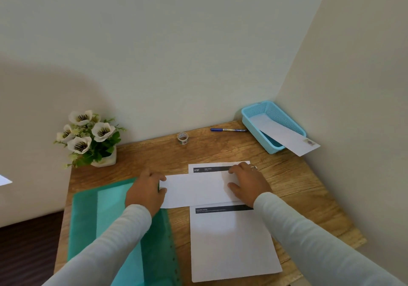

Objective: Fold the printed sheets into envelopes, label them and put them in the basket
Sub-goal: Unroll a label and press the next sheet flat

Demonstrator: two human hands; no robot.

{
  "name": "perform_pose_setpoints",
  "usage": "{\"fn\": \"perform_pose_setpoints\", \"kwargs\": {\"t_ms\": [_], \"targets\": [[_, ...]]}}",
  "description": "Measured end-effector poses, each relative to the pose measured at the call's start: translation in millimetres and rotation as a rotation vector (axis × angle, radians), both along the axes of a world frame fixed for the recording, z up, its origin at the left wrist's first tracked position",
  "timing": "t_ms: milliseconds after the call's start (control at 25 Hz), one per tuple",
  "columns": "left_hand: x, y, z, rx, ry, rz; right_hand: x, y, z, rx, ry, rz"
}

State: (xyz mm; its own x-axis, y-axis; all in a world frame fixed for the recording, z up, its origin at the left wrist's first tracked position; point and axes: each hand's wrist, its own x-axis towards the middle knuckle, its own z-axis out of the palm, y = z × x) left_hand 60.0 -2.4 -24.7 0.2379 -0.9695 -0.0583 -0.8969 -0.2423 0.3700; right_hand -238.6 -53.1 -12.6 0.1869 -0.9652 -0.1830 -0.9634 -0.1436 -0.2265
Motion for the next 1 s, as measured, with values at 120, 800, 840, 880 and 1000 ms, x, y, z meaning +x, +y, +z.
{"fn": "perform_pose_setpoints", "kwargs": {"t_ms": [120, 800, 840, 880, 1000], "targets": [[-5.6, -7.8, -2.1, 0.015, -0.024, 0.015, -6.8, 7.2, -10.2, -0.041, 0.029, 0.035], [-21.7, -153.1, 23.2, 0.120, -0.168, -0.211, -9.7, 8.8, -19.2, -0.006, 0.004, 0.025], [-20.8, -154.3, 22.2, 0.126, -0.172, -0.213, -10.3, 8.7, -19.4, -0.004, -0.001, 0.025], [-19.8, -154.3, 21.6, 0.126, -0.164, -0.216, -10.7, 8.6, -19.4, -0.006, -0.005, 0.026], [-18.1, -144.9, 23.6, 0.076, -0.065, -0.208, -13.4, 6.4, -16.7, 0.000, -0.004, 0.034]]}}
